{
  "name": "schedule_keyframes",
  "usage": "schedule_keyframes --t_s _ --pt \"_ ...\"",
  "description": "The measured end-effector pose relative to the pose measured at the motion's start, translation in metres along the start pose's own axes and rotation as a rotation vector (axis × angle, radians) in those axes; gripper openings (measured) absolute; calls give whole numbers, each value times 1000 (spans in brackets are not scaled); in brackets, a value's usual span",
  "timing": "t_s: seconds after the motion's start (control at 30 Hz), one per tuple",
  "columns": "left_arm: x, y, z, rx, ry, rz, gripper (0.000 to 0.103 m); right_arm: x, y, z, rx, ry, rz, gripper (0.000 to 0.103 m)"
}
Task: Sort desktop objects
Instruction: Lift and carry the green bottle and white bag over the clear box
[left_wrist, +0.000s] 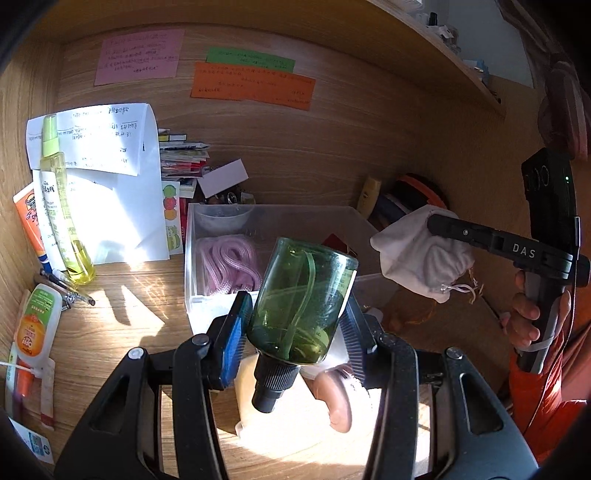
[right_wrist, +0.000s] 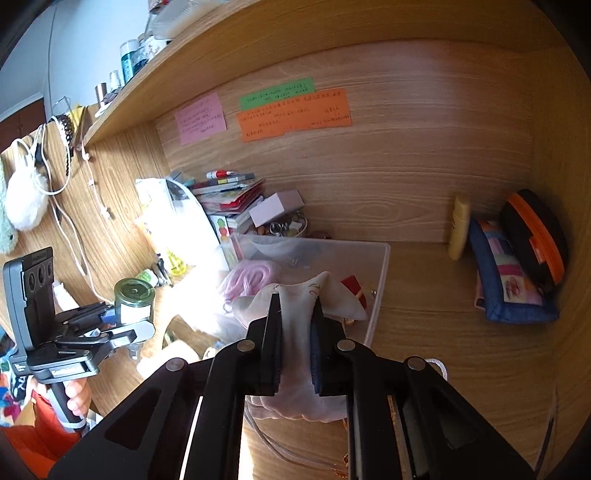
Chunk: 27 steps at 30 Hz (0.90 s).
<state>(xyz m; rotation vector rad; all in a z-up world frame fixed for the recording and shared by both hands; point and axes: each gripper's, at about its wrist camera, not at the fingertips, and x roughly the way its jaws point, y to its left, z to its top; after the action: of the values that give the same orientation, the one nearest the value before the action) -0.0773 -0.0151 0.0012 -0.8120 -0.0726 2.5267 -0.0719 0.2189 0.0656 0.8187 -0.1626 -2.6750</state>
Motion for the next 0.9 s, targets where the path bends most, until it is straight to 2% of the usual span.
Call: schedule_keyframes --t_s 0.33,0.57,0.73,0.9 --pt "21 25 33 -14 -8 13 47 29 -3 18 6 17 11 11" --pt "45 36 50 -13 18 3 47 50 -1 29 -9 36 6 11" --pt "63 41 57 -9 38 -11 47 67 -1 34 -21 60 -1 11" --pt "82 46 49 -16 59 -3 47 92 -6 33 -1 104 -2 11"
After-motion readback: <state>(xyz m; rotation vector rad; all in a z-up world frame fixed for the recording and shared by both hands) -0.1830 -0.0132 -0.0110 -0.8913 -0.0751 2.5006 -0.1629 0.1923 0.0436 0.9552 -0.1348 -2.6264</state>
